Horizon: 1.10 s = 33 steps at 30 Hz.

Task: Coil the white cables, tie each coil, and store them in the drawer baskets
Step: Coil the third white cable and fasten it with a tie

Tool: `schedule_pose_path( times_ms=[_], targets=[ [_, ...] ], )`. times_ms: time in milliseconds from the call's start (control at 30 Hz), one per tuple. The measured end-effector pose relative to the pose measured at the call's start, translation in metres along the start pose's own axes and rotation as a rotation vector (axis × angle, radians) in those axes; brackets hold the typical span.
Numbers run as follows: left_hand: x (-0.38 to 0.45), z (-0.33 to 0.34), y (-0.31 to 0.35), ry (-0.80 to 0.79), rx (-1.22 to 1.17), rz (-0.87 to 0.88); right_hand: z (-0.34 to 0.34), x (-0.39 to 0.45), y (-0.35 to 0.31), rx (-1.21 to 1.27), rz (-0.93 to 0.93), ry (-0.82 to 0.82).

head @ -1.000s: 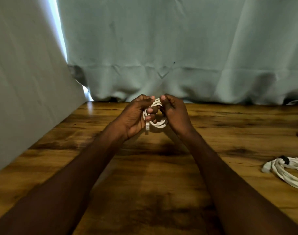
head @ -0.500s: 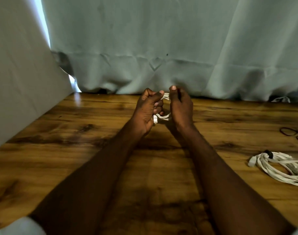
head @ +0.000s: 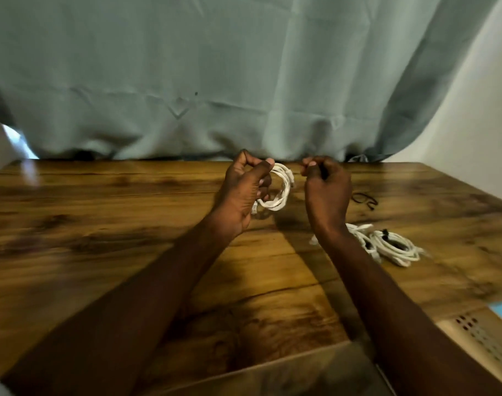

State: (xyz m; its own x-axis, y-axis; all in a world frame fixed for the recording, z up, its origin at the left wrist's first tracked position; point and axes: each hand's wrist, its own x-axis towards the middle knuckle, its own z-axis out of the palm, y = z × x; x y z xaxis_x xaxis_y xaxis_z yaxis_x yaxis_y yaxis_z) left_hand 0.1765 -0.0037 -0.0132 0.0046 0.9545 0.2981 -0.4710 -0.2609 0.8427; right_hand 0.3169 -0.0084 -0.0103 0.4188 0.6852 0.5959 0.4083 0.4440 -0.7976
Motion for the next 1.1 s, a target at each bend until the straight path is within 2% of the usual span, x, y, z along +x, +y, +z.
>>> schedule_pose_path(
  times_ms=[100, 167, 200, 300, 367, 433, 500, 567, 667, 833, 933, 1000, 1100],
  targets=[
    [-0.001, 0.019, -0.023, 0.011, 0.037, -0.014, -0.045, 0.021, 0.014, -0.313, 0.052, 0.065],
    [-0.002, 0.019, -0.035, 0.006, 0.063, -0.026, -0.069, 0.04, 0.023, -0.537, 0.16, -0.03],
    [-0.003, 0.016, -0.039, 0.011, 0.069, -0.04, -0.078, 0.053, 0.026, -0.565, 0.24, -0.123],
    [0.001, 0.008, -0.041, 0.057, 0.032, -0.08, -0.094, 0.083, 0.024, -0.253, 0.577, -0.372],
    [0.003, 0.006, -0.04, 0.059, -0.001, -0.093, -0.093, 0.094, 0.022, -0.114, 0.671, -0.473],
    [0.003, 0.009, -0.04, 0.028, -0.005, -0.106, -0.092, 0.101, 0.023, -0.095, 0.637, -0.438],
    [0.003, 0.009, -0.04, 0.011, 0.008, -0.108, -0.093, 0.109, 0.031, -0.13, 0.537, -0.226],
    [0.002, 0.009, -0.04, 0.008, 0.013, -0.108, -0.1, 0.12, 0.047, -0.389, 0.435, -0.07],
    [0.001, 0.01, -0.039, -0.006, 0.007, -0.115, -0.106, 0.12, 0.063, -0.819, 0.407, -0.187],
    [0.003, 0.009, -0.04, -0.032, -0.008, -0.115, -0.104, 0.114, 0.08, -0.977, 0.432, -0.338],
    [0.004, 0.006, -0.039, -0.023, 0.003, -0.117, -0.096, 0.116, 0.072, -0.997, 0.395, -0.362],
    [0.005, 0.003, -0.036, 0.002, 0.004, -0.107, -0.088, 0.119, 0.066, -0.916, 0.383, -0.364],
    [0.005, -0.01, -0.018, 0.064, -0.003, -0.063, -0.067, 0.124, 0.047, -0.44, 0.443, -0.345]
  ],
)
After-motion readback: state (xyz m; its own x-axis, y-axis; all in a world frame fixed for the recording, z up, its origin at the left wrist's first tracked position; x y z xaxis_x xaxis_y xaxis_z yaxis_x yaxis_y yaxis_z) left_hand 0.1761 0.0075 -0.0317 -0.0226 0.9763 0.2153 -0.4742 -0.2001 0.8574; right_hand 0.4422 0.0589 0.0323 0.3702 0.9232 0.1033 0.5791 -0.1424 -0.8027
